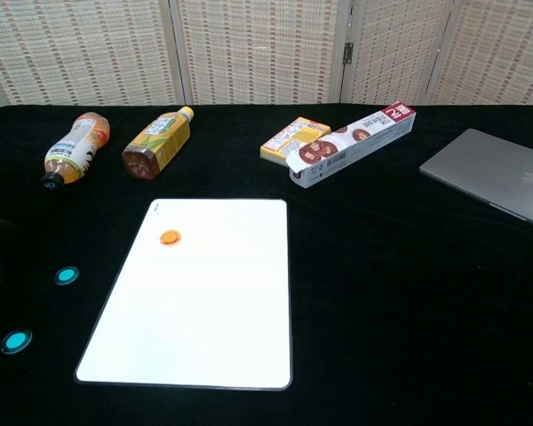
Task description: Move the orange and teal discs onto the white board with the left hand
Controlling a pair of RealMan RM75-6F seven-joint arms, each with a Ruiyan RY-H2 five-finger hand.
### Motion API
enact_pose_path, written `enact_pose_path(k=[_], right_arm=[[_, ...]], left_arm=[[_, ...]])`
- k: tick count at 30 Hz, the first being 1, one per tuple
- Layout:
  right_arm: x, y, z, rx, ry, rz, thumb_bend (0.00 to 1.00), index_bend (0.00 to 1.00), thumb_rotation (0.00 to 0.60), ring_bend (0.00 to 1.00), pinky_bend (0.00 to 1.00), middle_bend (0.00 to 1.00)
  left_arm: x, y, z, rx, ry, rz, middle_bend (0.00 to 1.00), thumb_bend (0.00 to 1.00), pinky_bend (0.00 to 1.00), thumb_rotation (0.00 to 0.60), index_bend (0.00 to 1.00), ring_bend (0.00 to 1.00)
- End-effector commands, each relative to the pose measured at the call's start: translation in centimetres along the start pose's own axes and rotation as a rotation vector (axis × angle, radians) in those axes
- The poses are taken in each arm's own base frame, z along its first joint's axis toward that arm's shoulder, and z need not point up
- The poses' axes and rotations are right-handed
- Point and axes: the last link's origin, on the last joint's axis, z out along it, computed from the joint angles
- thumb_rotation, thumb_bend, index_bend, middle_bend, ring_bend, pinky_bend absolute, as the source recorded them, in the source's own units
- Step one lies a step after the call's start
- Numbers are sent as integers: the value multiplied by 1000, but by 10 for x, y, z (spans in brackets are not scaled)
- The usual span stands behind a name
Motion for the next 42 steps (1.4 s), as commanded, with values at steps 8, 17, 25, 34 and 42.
enact_pose_path(k=[8,17,25,34,42], right_arm=[[0,1,0,-2,-1,0,209,0,600,0,0,0],[-1,0,0,-2,-3,-1,209,0,600,0,0,0],[0,1,-2,-7,-1,-2,209,0,600,0,0,0],[0,1,-2,-7,0,-1,209,0,600,0,0,0],[0,1,-1,-6,1,-3,209,0,600,0,0,0]], left_arm=[[-9,-3,0,19,-31,-5,78,387,0,600,430,0],[-11,-6,3,31,-33,-9,78,386,0,600,435,0],[-10,-8,6,34,-35,-4,78,388,0,600,445,0],[-11,-8,6,33,-37,-9,78,392,0,600,487,0],[-4,-4,11,9,-19,-6,78,397,0,600,508,0]])
